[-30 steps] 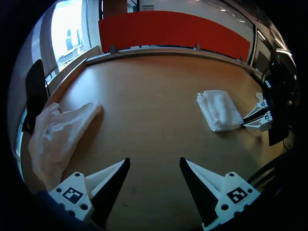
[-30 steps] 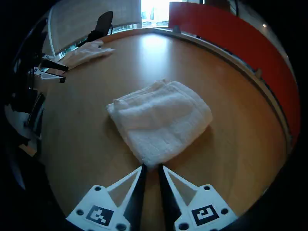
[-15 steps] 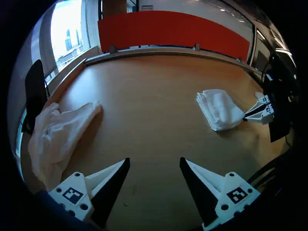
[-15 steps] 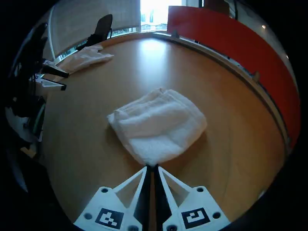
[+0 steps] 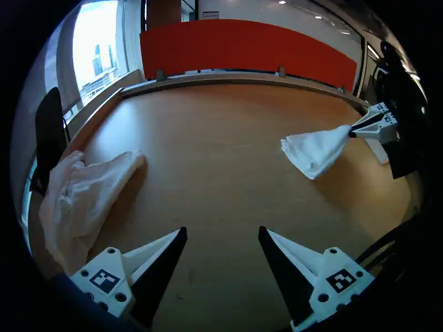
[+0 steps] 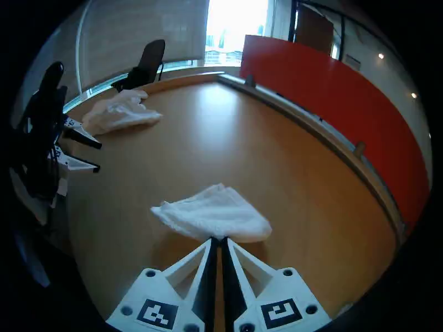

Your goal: Fold towel

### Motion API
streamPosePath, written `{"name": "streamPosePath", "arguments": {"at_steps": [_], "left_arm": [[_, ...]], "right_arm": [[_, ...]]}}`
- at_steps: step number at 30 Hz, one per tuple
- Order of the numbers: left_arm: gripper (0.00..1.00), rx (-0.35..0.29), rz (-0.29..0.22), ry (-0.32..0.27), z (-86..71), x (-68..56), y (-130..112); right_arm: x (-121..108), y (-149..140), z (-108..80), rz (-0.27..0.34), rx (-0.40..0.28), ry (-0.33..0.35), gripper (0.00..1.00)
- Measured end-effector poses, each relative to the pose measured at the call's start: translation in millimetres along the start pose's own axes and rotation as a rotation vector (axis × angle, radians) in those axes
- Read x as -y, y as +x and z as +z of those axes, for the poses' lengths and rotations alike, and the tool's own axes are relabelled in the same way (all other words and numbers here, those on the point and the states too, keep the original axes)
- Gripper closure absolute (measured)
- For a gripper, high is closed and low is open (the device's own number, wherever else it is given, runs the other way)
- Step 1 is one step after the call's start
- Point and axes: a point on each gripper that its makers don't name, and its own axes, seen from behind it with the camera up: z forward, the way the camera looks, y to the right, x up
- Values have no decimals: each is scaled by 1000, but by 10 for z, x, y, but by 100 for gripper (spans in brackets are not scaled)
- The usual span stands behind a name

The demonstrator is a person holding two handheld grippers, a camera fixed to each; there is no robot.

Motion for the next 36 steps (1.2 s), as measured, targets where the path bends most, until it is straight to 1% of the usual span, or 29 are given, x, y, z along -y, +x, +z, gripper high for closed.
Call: {"name": "streamPosePath", "arguments": {"at_steps": [6,12,18,24,30,36], "left_arm": [[4,-11,-7,-1,5,-11,38],[4,-19,0,-10,8,-48,82],[4,-28,4,-18,10,-83,126],[4,-30,7,-24,16,-116,160],[4,-27,15,-27,26,-146,177],[4,-24,18,-27,36,-171,203]], "right_arm": [[-96,372,-179,-23,-55,-15,95],[-241,573,-392,-21,-90,-40,95],[-429,560,-583,-14,-91,-69,95],[-666,468,-776,-2,-83,-103,95],[-958,384,-970,21,-82,-136,95],[-1278,243,-1136,36,-67,-170,95]]}}
